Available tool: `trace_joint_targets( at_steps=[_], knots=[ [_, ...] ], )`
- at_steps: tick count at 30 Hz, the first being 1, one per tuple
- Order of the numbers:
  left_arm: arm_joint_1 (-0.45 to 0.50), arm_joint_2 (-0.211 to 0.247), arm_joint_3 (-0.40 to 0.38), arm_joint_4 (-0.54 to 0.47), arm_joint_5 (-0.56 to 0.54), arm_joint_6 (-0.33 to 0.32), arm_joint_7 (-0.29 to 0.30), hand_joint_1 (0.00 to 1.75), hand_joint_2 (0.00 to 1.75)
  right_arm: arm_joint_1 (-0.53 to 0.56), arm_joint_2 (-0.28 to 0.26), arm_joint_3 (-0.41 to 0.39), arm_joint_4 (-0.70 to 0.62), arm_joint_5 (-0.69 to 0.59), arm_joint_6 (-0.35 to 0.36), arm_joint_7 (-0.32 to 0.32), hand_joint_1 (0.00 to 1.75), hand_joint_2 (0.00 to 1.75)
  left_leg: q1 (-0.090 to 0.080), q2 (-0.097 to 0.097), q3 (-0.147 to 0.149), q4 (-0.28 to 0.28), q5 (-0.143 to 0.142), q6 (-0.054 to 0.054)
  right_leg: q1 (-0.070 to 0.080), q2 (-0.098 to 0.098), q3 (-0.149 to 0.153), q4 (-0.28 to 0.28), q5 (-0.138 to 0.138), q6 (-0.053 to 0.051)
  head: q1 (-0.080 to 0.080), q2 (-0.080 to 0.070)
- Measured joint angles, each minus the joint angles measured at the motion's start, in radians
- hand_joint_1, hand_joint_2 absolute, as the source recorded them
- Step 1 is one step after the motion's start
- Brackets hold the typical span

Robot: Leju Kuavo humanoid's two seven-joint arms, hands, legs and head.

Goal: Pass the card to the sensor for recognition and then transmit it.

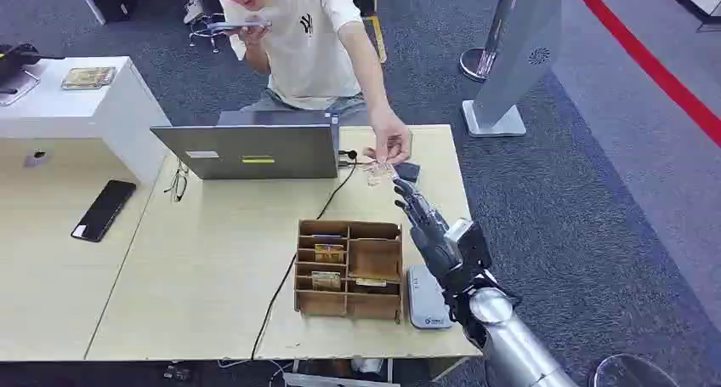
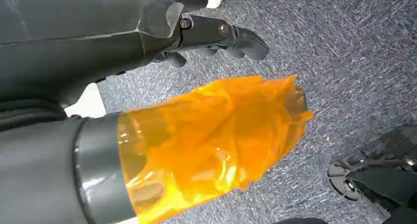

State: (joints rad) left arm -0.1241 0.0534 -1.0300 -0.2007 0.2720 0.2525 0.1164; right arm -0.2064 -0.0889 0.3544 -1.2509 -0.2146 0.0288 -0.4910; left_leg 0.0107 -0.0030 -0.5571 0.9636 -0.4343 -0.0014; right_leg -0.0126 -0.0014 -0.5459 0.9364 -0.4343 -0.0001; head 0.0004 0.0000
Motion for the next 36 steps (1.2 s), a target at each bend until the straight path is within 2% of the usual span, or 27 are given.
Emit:
trace_joint_targets(
  at_steps=[6,8,12,14,19,21,22,25,26,31,36],
  knots=[
    [0.0,0.0,0.0,0.0,-0.004,0.002,0.0,0.0,0.0,-0.003,0.0,0.002,-0.011,0.114,-0.116,-0.011,0.0,1.75,0.0,0.0,0.0,0.0,0.0,0.0,0.0,0.0,0.0,0.0,0.0,0.0,0.0,0.0],
    [0.0,0.0,0.0,0.0,-0.007,0.003,0.0,0.0,0.0,-0.007,0.0,0.004,-0.019,0.18,-0.186,-0.02,0.0,1.75,0.0,0.0,0.0,0.0,0.0,0.0,0.0,0.0,0.0,0.0,0.0,0.0,0.0,0.0],
    [-0.004,0.0,0.0,0.0,-0.023,0.003,0.002,0.0,0.0,-0.044,0.0,0.029,-0.035,0.377,-0.387,-0.036,0.0,1.75,0.0,0.0,0.0,0.0,0.0,0.0,0.0,0.0,0.0,0.0,0.0,0.0,0.0,0.0],
    [-0.006,0.0,0.0,0.0,-0.027,0.003,0.002,0.0,0.0,-0.058,0.0,0.038,-0.035,0.411,-0.421,-0.038,0.0,1.75,0.0,0.0,0.0,0.0,0.0,0.0,0.0,0.0,0.0,0.0,0.0,0.0,0.0,0.0],
    [-0.007,-0.001,0.0,0.0,-0.029,0.003,0.005,0.0,0.0,-0.076,0.0,0.054,-0.039,0.422,-0.437,-0.039,0.0,1.75,0.0,0.0,0.0,0.0,0.0,0.0,0.0,0.0,0.0,0.0,0.0,0.0,0.0,0.0],
    [-0.007,-0.001,0.0,0.0,-0.032,0.003,0.005,0.0,0.0,-0.079,0.0,0.058,-0.039,0.452,-0.468,-0.042,0.0,1.75,0.0,0.0,-0.001,0.0,0.0,0.0,0.0,0.0,0.0,0.0,0.0,0.0,0.0,0.0],
    [-0.008,-0.001,0.0,0.0,-0.037,0.002,0.008,0.0,0.0,-0.09,0.0,0.064,-0.037,0.52,-0.539,-0.043,0.0,1.75,0.0,0.0,-0.001,0.0,0.0,0.0,0.0,0.0,0.0,0.0,0.0,0.0,0.0,0.0],
    [-0.013,-0.001,0.0,0.0,-0.048,-0.001,0.011,0.0,0.0,-0.123,0.0,0.079,-0.026,0.646,-0.658,-0.03,0.0,1.75,0.0,0.001,-0.001,0.0,0.0,0.0,0.0,0.0,0.0,0.0,0.0,0.0,0.0,0.0],
    [-0.019,-0.002,0.0,0.0,-0.052,-0.003,0.014,0.0,0.0,-0.141,0.0,0.084,-0.017,0.724,-0.699,-0.025,0.0,1.75,0.0,0.0,-0.001,0.0,0.0,0.0,0.0,0.0,0.0,0.0,0.0,0.0,0.0,0.0],
    [-0.028,-0.004,0.0,0.0,-0.068,-0.016,0.022,0.0,0.0,-0.193,0.034,0.056,0.025,0.971,-0.717,-0.06,0.0,1.75,0.0,0.0,0.0,0.0,0.0,0.0,0.0,0.0,0.0,0.0,0.0,0.0,0.0,0.0],
    [-0.038,-0.004,0.0,0.0,-0.081,-0.026,0.031,0.0,0.0,-0.238,0.095,-0.024,0.074,1.157,-0.718,-0.134,0.0,1.75,0.0,0.0,0.0,0.0,0.0,0.0,0.0,0.0,0.0,0.0,0.0,0.0,0.0,0.0]
  ],
)
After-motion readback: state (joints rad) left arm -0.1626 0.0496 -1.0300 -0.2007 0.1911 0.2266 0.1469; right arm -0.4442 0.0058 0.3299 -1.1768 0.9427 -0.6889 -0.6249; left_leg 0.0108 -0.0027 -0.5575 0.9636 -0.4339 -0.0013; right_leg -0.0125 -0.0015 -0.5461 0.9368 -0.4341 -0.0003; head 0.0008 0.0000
